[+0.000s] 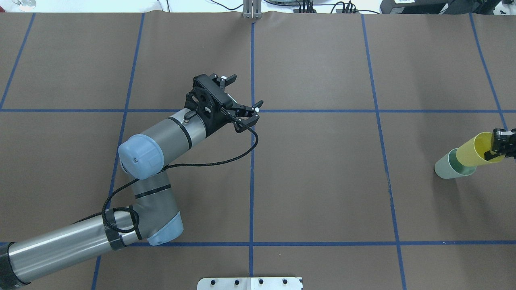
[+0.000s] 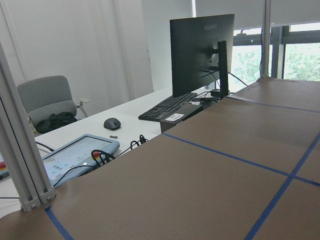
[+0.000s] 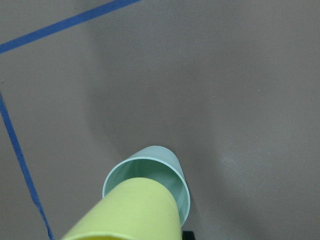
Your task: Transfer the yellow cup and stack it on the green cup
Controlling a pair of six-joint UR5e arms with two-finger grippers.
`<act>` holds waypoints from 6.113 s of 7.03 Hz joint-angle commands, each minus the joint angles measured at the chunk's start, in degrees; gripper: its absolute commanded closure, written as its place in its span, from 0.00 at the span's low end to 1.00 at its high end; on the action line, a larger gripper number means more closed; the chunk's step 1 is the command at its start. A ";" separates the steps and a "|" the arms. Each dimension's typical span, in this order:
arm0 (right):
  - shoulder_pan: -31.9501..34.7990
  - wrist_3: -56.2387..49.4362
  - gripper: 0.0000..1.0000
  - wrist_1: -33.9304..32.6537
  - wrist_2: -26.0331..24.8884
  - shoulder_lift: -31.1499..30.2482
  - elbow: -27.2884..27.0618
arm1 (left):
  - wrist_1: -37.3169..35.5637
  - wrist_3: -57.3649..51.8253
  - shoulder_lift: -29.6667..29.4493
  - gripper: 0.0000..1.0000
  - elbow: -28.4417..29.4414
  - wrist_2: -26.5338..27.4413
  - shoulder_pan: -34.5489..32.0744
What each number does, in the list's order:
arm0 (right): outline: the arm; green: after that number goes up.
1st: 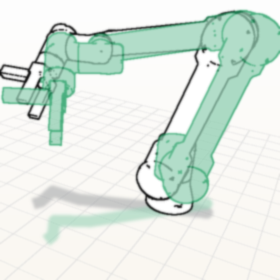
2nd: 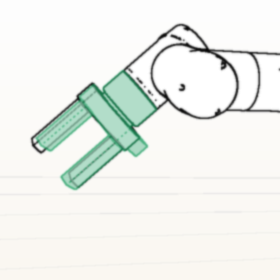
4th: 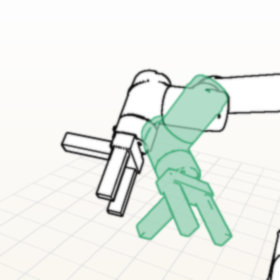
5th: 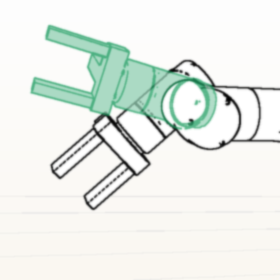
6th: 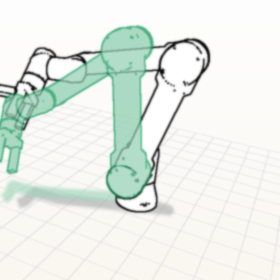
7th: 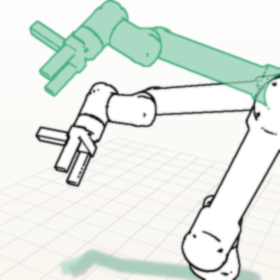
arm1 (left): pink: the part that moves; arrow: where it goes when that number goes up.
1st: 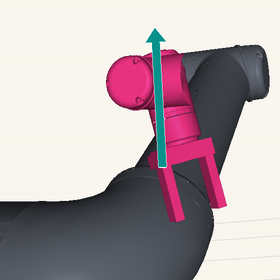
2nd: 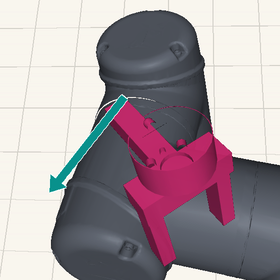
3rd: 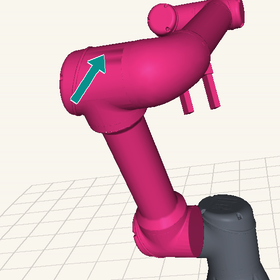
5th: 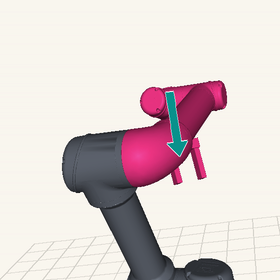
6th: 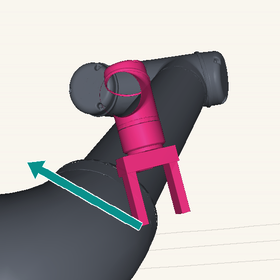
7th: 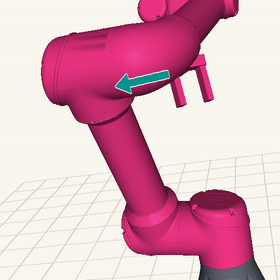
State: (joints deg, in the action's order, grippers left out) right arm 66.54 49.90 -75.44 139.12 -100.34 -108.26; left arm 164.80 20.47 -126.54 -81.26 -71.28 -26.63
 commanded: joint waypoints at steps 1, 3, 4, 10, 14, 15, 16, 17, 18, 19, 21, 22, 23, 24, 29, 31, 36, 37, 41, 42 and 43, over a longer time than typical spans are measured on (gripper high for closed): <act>0.17 -0.33 1.00 0.11 0.18 0.67 1.12 | 0.00 0.01 0.06 0.00 0.05 0.00 0.00; 0.00 -0.24 1.00 0.12 0.45 0.67 1.04 | 0.00 0.01 -0.02 0.00 0.13 0.00 0.09; -0.01 -0.24 1.00 0.12 0.71 0.58 0.78 | 0.00 0.01 -0.02 0.00 0.14 0.00 0.09; -0.97 -0.24 0.95 0.12 1.59 0.58 1.56 | 0.00 0.01 -0.11 0.00 0.05 0.00 0.18; -1.06 0.02 0.01 0.20 1.76 0.49 1.74 | 0.00 0.01 -0.20 0.00 0.05 0.00 0.18; -1.06 0.11 0.01 0.38 1.94 0.67 1.22 | -0.52 0.01 0.15 0.00 0.22 0.00 0.00; -1.06 -0.06 0.01 0.47 1.51 0.93 1.39 | -2.27 0.62 0.07 0.00 -0.13 0.09 -0.35; -0.97 -0.24 0.01 0.38 1.24 1.80 1.74 | -2.46 3.32 2.24 0.00 0.05 -0.09 -1.39; -0.97 -0.24 0.01 0.29 1.07 1.90 1.91 | -2.72 4.39 2.70 0.00 0.40 -0.35 -3.40; -0.45 -0.24 0.01 0.38 1.06 2.07 1.83 | -7.51 15.46 4.18 0.11 1.44 0.08 -7.51; 0.08 -0.24 0.01 0.38 0.63 2.34 1.91 | -17.01 17.79 6.99 0.00 1.11 -15.92 -17.87; 0.26 -0.24 0.01 0.38 -0.42 3.12 2.09 | -24.79 14.63 7.70 0.00 1.19 -24.00 -24.28; 0.35 -0.33 0.01 0.29 -1.21 4.09 2.18 | -32.44 10.08 7.97 0.00 0.93 -32.26 -30.52; 0.35 -0.33 0.01 0.20 -2.35 4.70 2.27 | -37.39 8.38 10.33 0.01 0.75 -35.30 -34.32; 3.24 -0.59 0.00 0.12 -6.13 10.51 6.13 | -67.57 -2.72 11.93 0.00 -5.40 -51.62 -47.77; 4.38 -2.69 0.00 0.20 -6.23 10.51 6.66 | -62.96 -3.93 15.87 0.02 -6.97 -55.63 -51.50; 11.32 -16.46 0.00 -0.06 -6.32 10.69 9.81 | -61.70 -7.99 32.03 0.00 -7.43 -60.53 -55.44; 12.46 -21.11 0.00 -0.06 -6.32 10.77 11.91 | -62.22 -7.38 33.28 0.00 -7.42 -67.08 -57.11; 15.46 -40.80 0.00 -3.11 -6.41 11.04 19.58 | -74.27 -7.29 33.02 0.00 -11.99 -68.38 -59.94; 16.16 -44.85 0.00 -7.40 -6.49 12.61 19.49 | -74.18 -7.28 33.29 0.00 -12.43 -66.12 -59.94; 16.95 -47.93 0.00 -10.84 -6.58 14.36 19.32 | -74.09 -7.72 33.29 0.00 -12.52 -63.22 -59.94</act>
State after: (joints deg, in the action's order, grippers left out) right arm 82.62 6.51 -81.88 132.65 -87.89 -88.98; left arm 90.72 13.09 -93.39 -93.51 -137.49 -86.54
